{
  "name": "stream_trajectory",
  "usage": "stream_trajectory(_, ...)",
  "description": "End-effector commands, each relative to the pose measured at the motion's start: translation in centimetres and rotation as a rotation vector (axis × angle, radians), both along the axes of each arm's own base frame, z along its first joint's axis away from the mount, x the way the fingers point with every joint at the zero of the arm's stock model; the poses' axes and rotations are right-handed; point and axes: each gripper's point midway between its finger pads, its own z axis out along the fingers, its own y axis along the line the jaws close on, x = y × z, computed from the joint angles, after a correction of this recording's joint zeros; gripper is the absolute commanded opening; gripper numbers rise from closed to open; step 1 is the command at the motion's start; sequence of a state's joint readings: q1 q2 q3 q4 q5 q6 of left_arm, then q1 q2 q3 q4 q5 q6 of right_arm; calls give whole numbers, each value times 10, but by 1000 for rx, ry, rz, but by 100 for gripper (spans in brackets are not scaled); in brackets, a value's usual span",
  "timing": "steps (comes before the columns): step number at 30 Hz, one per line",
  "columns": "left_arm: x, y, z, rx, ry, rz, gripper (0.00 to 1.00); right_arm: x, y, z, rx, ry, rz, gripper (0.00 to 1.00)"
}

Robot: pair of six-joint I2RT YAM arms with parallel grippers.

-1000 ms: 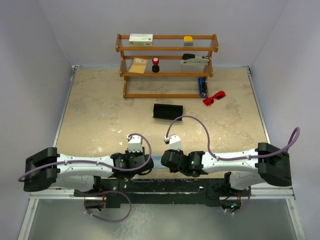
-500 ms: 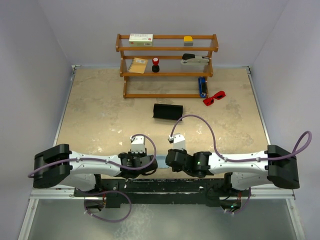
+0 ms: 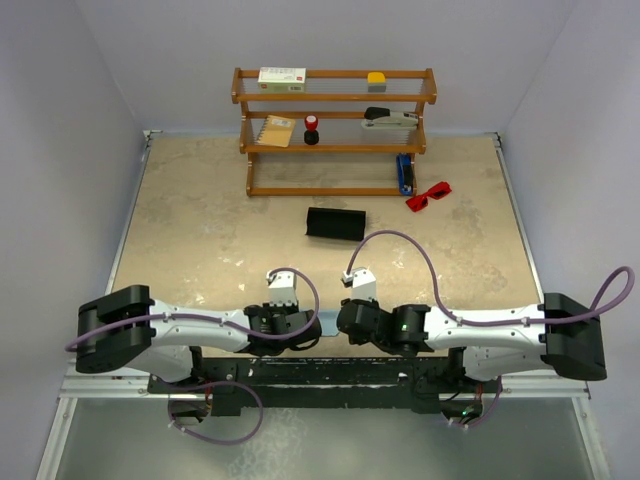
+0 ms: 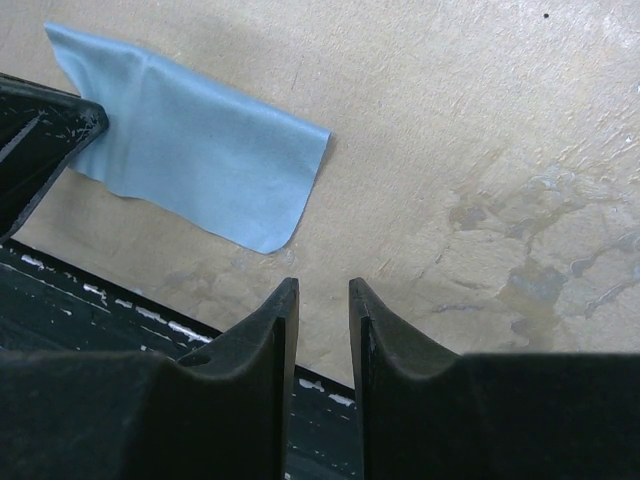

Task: Organize the sunglasses
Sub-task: Pick up the glasses cleaning cloth from the center of the board.

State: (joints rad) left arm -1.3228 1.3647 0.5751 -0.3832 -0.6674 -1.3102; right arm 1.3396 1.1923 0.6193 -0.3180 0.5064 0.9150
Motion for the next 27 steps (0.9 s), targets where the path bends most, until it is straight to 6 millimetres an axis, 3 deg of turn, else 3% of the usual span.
stream_trajectory(1, -7, 0, 0, -13, 29, 3, 5, 4, -4, 1, -1, -13, -32, 29)
stream_trajectory(3, -7, 2, 1, -14, 27, 4, 0, 4, -1, 0, 0, -8, -27, 29)
stream_trajectory(15, -7, 9, 7, 8, 14, -26, 0, 9, 32, -1, 56, 6, -49, 32)
stream_trajectory(27, -10, 14, 8, 0, 10, -55, 0, 12, 48, -18, 32, 38, -101, 35)
